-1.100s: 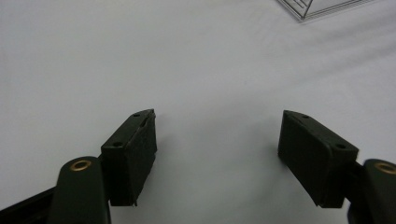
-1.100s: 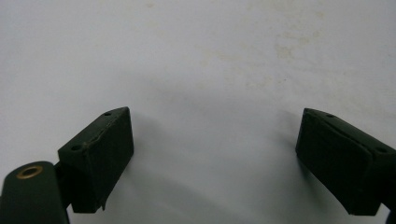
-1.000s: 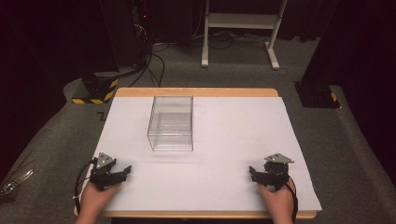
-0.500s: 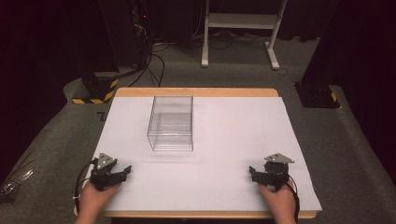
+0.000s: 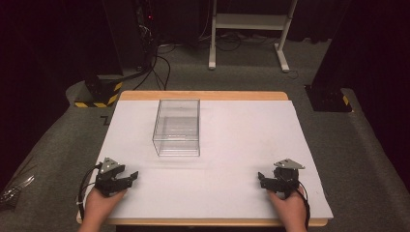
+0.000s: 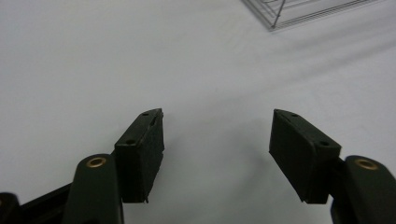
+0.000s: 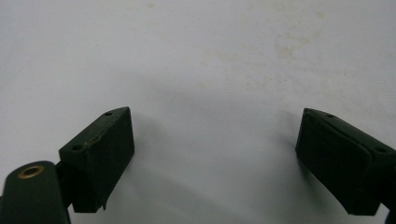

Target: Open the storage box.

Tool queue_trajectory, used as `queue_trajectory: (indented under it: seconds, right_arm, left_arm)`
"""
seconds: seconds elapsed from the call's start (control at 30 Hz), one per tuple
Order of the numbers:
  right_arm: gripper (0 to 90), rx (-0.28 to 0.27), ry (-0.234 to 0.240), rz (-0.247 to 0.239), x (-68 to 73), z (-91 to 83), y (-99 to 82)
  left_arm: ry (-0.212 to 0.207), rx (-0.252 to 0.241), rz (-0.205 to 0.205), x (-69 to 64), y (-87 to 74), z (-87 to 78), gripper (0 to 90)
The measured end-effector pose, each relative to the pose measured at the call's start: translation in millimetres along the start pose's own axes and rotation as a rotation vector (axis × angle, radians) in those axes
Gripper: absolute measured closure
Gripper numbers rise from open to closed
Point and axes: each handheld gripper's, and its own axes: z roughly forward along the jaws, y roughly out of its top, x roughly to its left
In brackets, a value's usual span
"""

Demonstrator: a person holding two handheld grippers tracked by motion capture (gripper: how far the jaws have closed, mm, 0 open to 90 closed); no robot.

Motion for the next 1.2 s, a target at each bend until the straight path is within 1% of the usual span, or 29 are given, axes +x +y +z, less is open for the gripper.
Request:
queue_trajectory:
  seconds: [0.03, 0.13, 0.2, 0.23, 0.33, 0.43, 0.5, 0.53, 0.57, 0.63, 0.67, 0.7, 0.73, 0.77, 0.83, 0.97, 1.17, 1.2]
  right_arm:
    - [11.5, 0.000, 0.001, 0.001, 0.0, 0.0, 0.0]
    - [11.5, 0.000, 0.001, 0.000, -0.1, 0.0, 0.0]
    - [11.5, 0.000, 0.001, 0.000, -0.1, 0.0, 0.0]
    - [11.5, 0.000, 0.001, 0.001, -0.1, 0.0, 0.0]
    - [11.5, 0.000, 0.000, 0.000, 0.0, 0.0, 0.0]
    - [11.5, 0.000, 0.001, 0.000, -0.1, 0.0, 0.0]
    - [11.5, 0.001, 0.001, 0.000, -0.1, 0.0, 0.0]
    - [11.5, 0.001, 0.001, 0.000, -0.1, 0.0, 0.0]
    - [11.5, 0.001, 0.001, 0.000, -0.1, 0.0, 0.0]
    - [11.5, 0.001, 0.001, 0.000, -0.1, 0.0, 0.0]
    - [11.5, 0.001, 0.001, 0.000, -0.1, 0.0, 0.0]
    - [11.5, 0.001, 0.001, 0.000, -0.1, 0.1, 0.1]
    - [11.5, 0.001, 0.001, 0.000, -0.1, 0.1, 0.1]
    - [11.5, 0.001, 0.001, 0.000, -0.2, 0.1, 0.1]
    - [11.5, 0.001, 0.001, 0.000, -0.2, 0.1, 0.1]
    - [11.5, 0.001, 0.001, 0.000, -0.2, 0.1, 0.1]
    - [11.5, 0.000, 0.000, -0.001, -0.1, 0.0, 0.0]
    - [11.5, -0.001, -0.001, -0.002, -0.1, 0.1, 0.0]
  left_arm:
    - [-0.006, -0.006, 0.013, -2.6, 1.3, -0.4, 35.5]
    - [-0.023, -0.023, 0.030, -7.9, 5.0, -1.5, 35.5]
    - [-0.029, -0.031, 0.028, -9.8, 5.9, -1.8, 36.0]
    - [-0.043, -0.037, 0.033, -11.8, 7.5, -2.3, 36.0]
    - [-0.069, -0.057, 0.044, -18.0, 11.2, -2.9, 36.2]
    - [-0.102, -0.079, 0.042, -24.6, 14.8, -3.7, 36.7]
    - [-0.125, -0.095, 0.048, -29.4, 17.4, -4.1, 36.8]
    - [-0.125, -0.095, 0.048, -29.4, 17.4, -4.1, 36.8]
    - [-0.134, -0.100, 0.061, -34.7, 20.1, -4.1, 36.8]
    - [-0.147, -0.109, 0.070, -39.0, 22.3, -4.2, 36.8]
    - [-0.147, -0.109, 0.070, -39.0, 22.3, -4.2, 36.8]
    - [-0.152, -0.117, 0.084, -42.3, 24.4, -4.9, 36.8]
    - [-0.152, -0.117, 0.084, -42.3, 24.4, -4.9, 36.8]
    - [-0.159, -0.127, 0.084, -44.1, 25.6, -5.6, 36.8]
    - [-0.180, -0.139, 0.069, -46.2, 27.1, -6.1, 36.8]
    - [-0.195, -0.155, 0.076, -50.5, 31.1, -7.1, 36.8]
    - [-0.227, -0.176, 0.067, -56.1, 35.2, -7.6, 37.8]
    - [-0.227, -0.180, 0.070, -57.1, 36.2, -7.7, 37.9]
